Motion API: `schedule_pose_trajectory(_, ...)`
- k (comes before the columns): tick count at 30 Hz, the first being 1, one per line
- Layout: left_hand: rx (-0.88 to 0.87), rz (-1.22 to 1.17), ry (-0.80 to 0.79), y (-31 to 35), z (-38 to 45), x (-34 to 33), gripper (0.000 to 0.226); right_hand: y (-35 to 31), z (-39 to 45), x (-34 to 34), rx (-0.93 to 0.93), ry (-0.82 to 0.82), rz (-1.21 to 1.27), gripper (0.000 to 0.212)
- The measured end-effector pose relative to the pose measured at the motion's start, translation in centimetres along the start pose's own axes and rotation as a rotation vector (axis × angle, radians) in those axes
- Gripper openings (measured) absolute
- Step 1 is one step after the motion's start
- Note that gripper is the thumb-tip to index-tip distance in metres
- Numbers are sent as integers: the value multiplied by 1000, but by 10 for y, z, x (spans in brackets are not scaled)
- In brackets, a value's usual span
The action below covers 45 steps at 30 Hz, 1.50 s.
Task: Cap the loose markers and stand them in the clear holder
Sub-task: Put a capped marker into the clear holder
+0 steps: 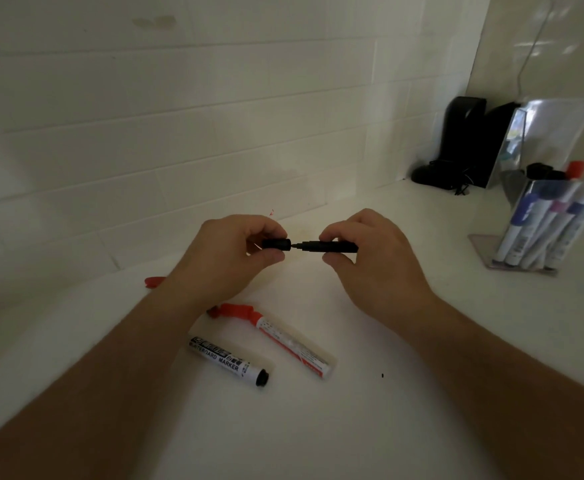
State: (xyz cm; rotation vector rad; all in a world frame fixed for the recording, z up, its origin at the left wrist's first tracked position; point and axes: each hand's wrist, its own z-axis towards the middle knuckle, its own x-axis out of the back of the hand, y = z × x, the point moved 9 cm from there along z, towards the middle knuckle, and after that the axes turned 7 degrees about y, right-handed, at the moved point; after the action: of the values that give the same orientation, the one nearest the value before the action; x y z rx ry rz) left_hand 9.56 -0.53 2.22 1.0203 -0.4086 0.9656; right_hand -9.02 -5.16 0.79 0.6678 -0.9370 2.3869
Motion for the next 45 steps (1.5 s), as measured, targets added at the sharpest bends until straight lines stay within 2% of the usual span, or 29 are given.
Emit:
schedule_pose_trajectory(12, -73, -3, -2, 14, -4, -6, 17, -5, 0, -4, 37, -7, -15, 23)
schedule_pose_trajectory(20, 3, -89, 61, 8, -5, -6, 21, -9, 0, -3, 49, -49, -6, 22)
schedule_pose_trajectory(23, 81, -179, 94, 3, -5, -8, 18, -8, 0, -3, 35, -47, -21, 20)
schedule_pose_trajectory(29, 123, -224, 64, 5, -4, -15, 12, -6, -1, -1, -25, 0, -3, 17)
schedule_pose_trajectory(35, 96, -169, 42, 10, -3, -12, 17, -5, -2, -7, -80, -64, 58, 15)
schedule_pose_trajectory(40, 83, -147, 15, 18, -8, -18, 12, 8, 1, -1, -152, -139, 127, 14)
schedule_pose_trajectory(43, 76, -173, 13, 26, -9, -18, 15, -9, 4, -1, 14, -242, -123, 20)
schedule_pose_trajectory(45, 122, -245, 39, 29, -6, -13, 22, -22, 7, 3, 83, -294, -99, 18)
